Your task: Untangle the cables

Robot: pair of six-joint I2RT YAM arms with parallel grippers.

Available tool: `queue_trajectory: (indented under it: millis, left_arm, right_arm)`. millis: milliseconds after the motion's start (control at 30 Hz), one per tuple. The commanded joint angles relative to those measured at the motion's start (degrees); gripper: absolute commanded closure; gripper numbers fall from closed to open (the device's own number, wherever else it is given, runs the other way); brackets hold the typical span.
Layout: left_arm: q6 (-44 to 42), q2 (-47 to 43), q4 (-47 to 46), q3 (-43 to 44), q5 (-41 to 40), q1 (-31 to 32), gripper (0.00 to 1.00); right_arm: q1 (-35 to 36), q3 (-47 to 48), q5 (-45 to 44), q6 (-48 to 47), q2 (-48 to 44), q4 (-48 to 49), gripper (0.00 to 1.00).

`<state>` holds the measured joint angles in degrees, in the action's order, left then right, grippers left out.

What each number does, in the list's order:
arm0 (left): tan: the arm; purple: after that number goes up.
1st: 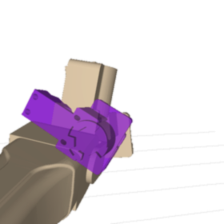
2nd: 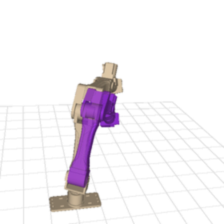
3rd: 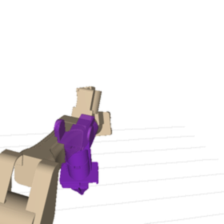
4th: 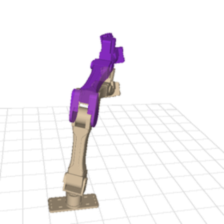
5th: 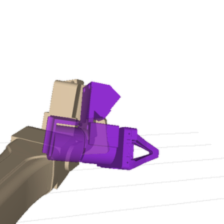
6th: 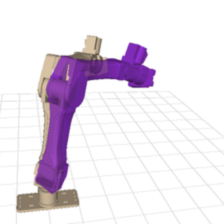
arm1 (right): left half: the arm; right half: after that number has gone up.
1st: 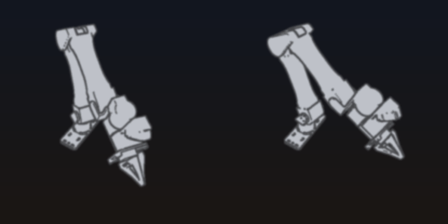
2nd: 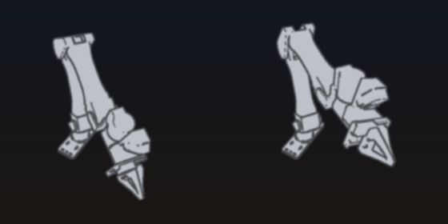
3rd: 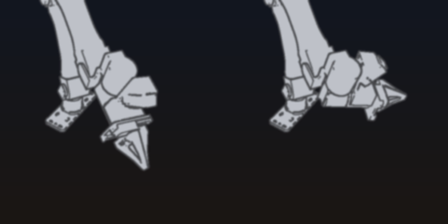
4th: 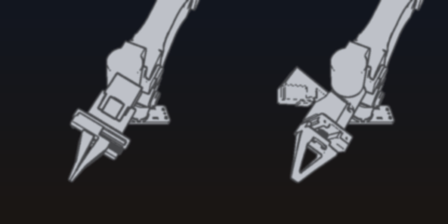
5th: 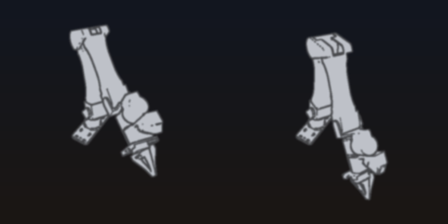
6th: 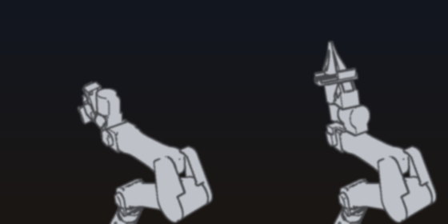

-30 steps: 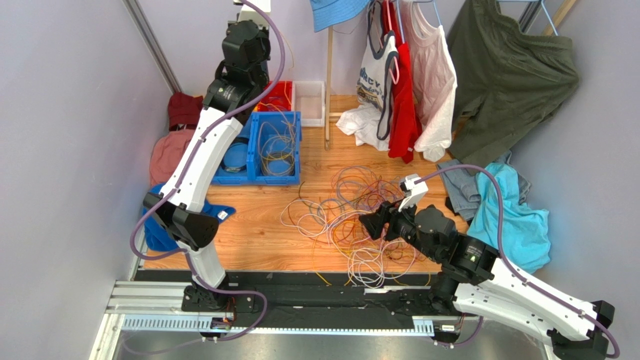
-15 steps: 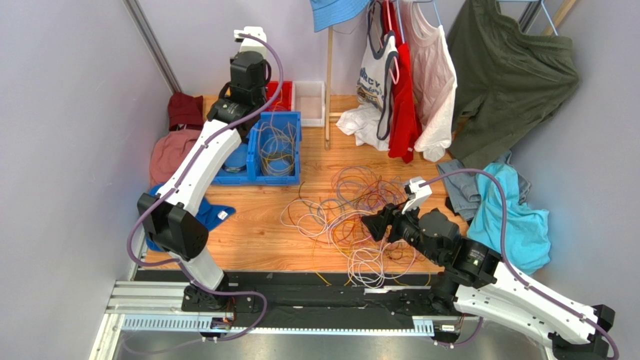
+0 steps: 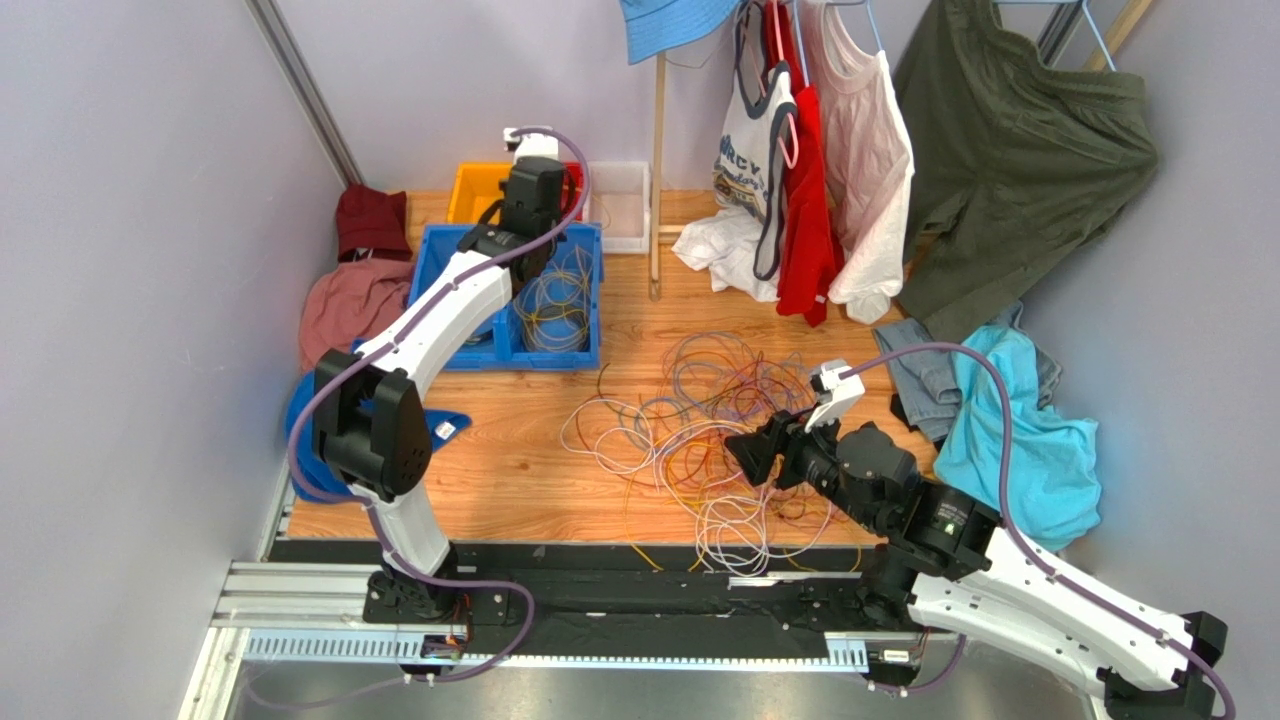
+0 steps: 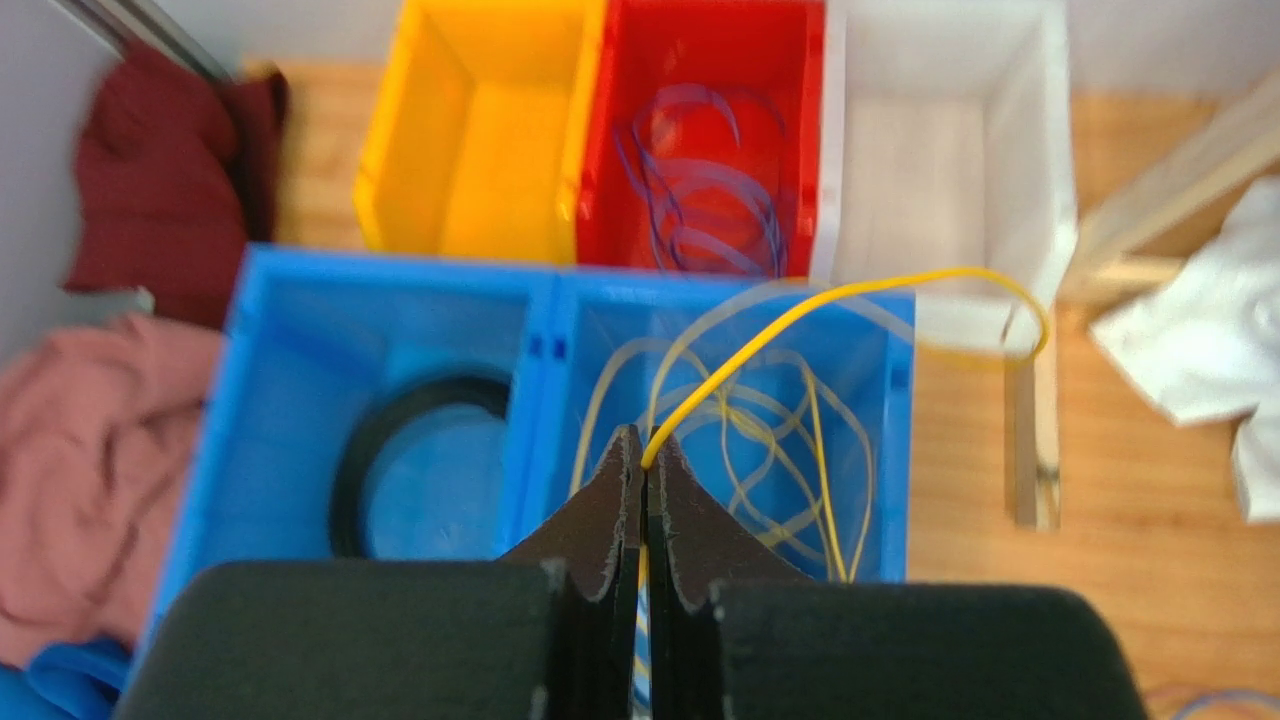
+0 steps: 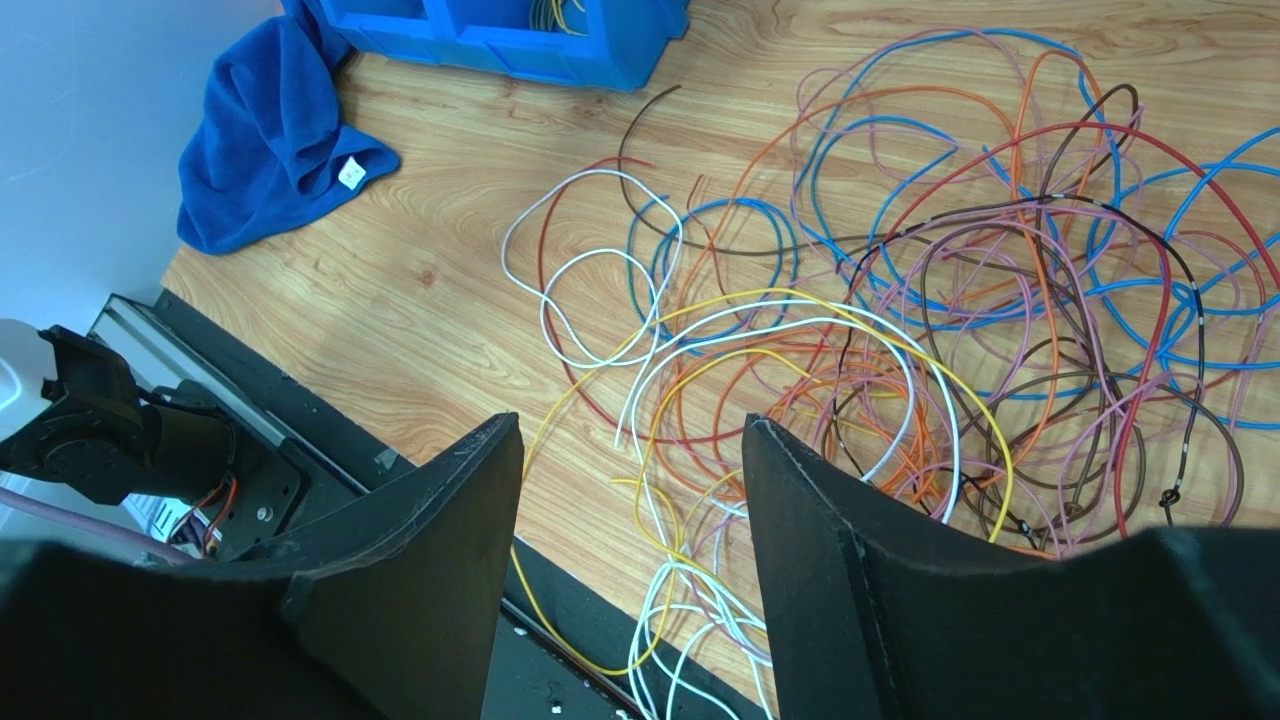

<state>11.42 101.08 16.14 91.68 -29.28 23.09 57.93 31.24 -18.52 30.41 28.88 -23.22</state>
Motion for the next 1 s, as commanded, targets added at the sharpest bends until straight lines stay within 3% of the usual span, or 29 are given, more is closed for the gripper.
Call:
queue_trajectory:
  millis: [0, 100, 300, 700, 833, 967]
  left_arm:
    - [10.2, -0.3, 2.7, -4.3, 2.5, -0.3, 1.00]
    - [17.0, -1.2, 5.9, -6.7, 3.8, -1.1, 1.00]
    - [24.4, -9.3, 3.5, -16.3, 7.8, -1.6, 1.00]
    - [25.8, -17.8, 6.6, -22.7, 4.6, -1.6, 1.00]
    - [25.6, -17.3, 5.6, -23.0, 3.8, -1.8, 1.00]
    - [23.4, -8.4, 6.6, -16.4, 4.6, -3.1, 1.00]
  right_arm:
    - [-0.2, -0.5, -0.6, 0.7, -0.1, 2.5, 0.41]
    - [-0.1, -0.6, -0.7, 0.6, -0.3, 2.3, 0.40]
    - [-0.2, -1.6, -0.8, 1.1, -1.8, 2.3, 0.41]
    - [-0.1, -2.3, -0.2, 1.8, -2.3, 3.3, 0.41]
    - [-0.2, -2.6, 0.1, 1.8, -1.9, 3.9, 0.41]
    - [-0.2, -2.3, -0.2, 1.2, -1.5, 3.8, 0.41]
